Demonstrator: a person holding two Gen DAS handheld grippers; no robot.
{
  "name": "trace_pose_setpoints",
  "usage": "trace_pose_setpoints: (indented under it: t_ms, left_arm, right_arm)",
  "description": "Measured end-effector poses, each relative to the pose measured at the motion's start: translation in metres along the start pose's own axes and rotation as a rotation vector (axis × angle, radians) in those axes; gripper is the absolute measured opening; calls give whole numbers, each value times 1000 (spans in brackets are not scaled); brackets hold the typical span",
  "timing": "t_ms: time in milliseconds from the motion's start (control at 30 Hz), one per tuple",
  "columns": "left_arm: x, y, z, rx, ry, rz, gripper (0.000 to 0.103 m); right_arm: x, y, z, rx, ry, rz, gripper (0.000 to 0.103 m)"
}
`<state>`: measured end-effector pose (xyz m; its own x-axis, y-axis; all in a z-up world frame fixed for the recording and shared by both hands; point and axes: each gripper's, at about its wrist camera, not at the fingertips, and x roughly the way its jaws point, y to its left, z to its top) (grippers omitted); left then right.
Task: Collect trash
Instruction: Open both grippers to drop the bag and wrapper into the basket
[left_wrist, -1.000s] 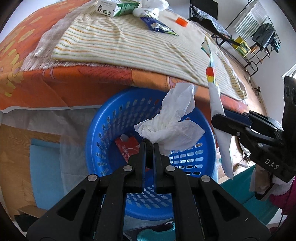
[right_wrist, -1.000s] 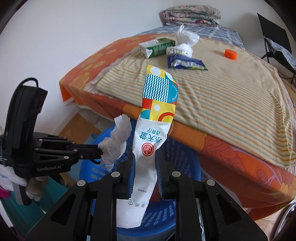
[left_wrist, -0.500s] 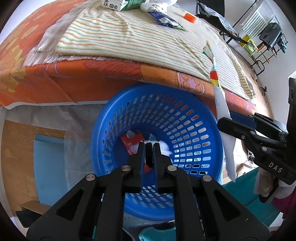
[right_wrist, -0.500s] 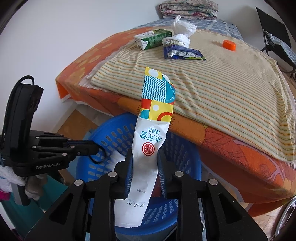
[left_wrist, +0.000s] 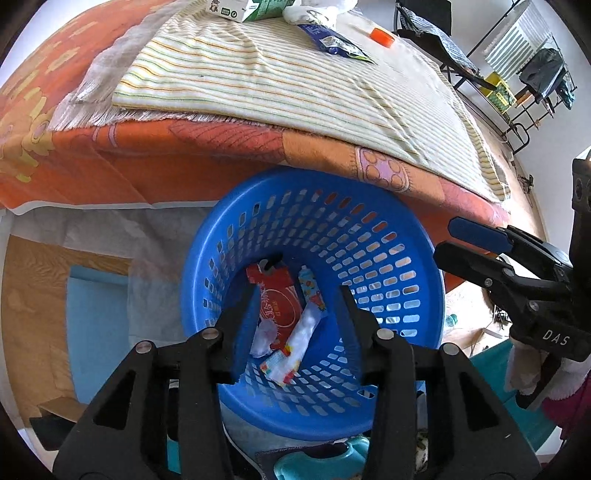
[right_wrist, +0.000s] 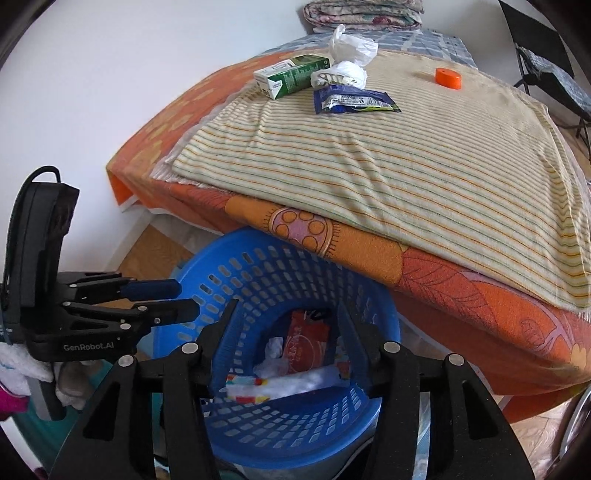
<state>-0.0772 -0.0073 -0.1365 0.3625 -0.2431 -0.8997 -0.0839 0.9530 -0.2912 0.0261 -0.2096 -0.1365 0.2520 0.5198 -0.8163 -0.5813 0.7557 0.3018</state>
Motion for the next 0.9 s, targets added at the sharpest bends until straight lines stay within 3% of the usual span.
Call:
trace_pose_setpoints:
  t_ms: [200, 333, 400, 700, 900]
  left_arm:
    - [-4, -1, 7, -3, -21, -2, 42]
    - [-9, 0, 18, -5, -46, 2, 42]
    - [-11, -1, 25, -7, -59, 8, 51]
    - [-33, 7, 76, -17, -168, 9, 55]
    - [-42, 20, 116, -16, -235, 36, 64]
  right_arm:
    - [-3, 0, 7, 8, -20, 6, 53]
    - [-8, -4, 16, 26, -48, 13, 64]
    - [-11, -6, 23, 38, -63, 18, 65]
    - [-24, -23, 58, 91, -139, 11, 69]
    - [-28, -32, 80, 102, -174, 2, 70]
